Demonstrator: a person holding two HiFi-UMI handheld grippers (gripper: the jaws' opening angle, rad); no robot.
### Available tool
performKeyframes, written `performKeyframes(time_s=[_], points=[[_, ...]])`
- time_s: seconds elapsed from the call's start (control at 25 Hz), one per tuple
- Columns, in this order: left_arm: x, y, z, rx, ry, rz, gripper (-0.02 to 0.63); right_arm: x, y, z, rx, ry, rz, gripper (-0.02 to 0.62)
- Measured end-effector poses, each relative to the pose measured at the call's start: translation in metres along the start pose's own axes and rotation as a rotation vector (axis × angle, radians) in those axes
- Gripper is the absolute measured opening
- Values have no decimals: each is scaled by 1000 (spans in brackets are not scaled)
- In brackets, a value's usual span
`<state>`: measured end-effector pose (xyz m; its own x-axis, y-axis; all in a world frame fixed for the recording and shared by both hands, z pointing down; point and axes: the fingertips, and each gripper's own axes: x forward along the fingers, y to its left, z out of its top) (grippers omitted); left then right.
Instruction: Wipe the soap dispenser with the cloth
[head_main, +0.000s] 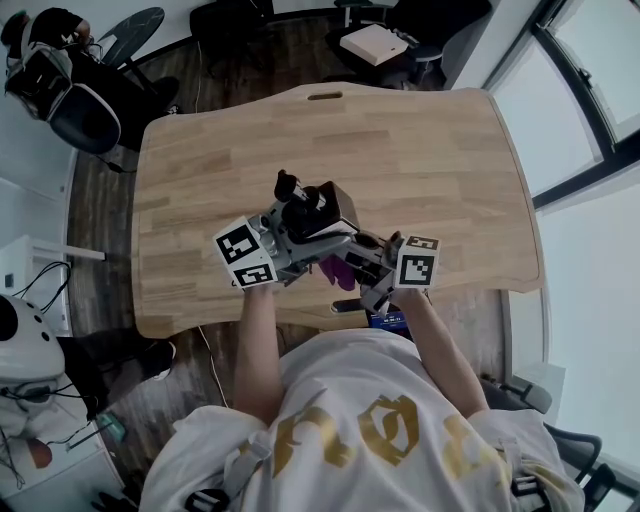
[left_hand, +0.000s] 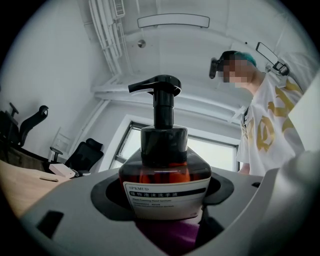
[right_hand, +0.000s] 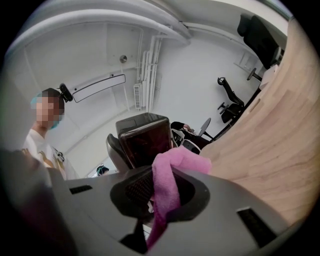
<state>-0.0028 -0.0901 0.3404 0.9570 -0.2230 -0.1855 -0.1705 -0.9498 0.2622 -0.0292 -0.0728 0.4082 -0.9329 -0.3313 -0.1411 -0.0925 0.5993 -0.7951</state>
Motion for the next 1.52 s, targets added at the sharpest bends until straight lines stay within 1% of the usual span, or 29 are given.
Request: performKeyframes(time_s=[0.12, 0.28, 0.6, 0.72, 0.92, 1.08, 1.24, 1.32, 1.4, 1.52], points=[[-1, 4, -4, -6, 8, 12, 356, -1, 2, -4, 5, 5, 12, 51], [-8, 8, -6, -22, 7, 29, 356, -8, 6, 0, 26, -28, 44, 51], [-13, 10, -5, -52, -27, 31, 356, -28, 8, 33, 110, -204, 93, 51], [-13, 10, -4, -61, -46, 31, 356, -33, 12, 41, 119, -242, 116, 51], [-14, 9, -4, -59, -50, 38, 357, -39, 18, 49, 147, -303, 153, 51], [-19, 11, -3, -64, -57, 46, 356, -41, 22, 55, 141, -330, 172, 51], [-23, 14, -6, -65, -39, 58, 356, -44, 29, 68, 143, -389, 218, 51], [-22, 12, -8, -66, -28, 54, 356, -44, 28, 70, 136, -394, 210, 51], [-19, 8, -11, -65, -13, 39, 356, -43, 22, 69, 121, -391, 166, 51], [-14, 2, -19, -59, 33, 13, 356, -44, 18, 73, 82, -409, 108, 51]])
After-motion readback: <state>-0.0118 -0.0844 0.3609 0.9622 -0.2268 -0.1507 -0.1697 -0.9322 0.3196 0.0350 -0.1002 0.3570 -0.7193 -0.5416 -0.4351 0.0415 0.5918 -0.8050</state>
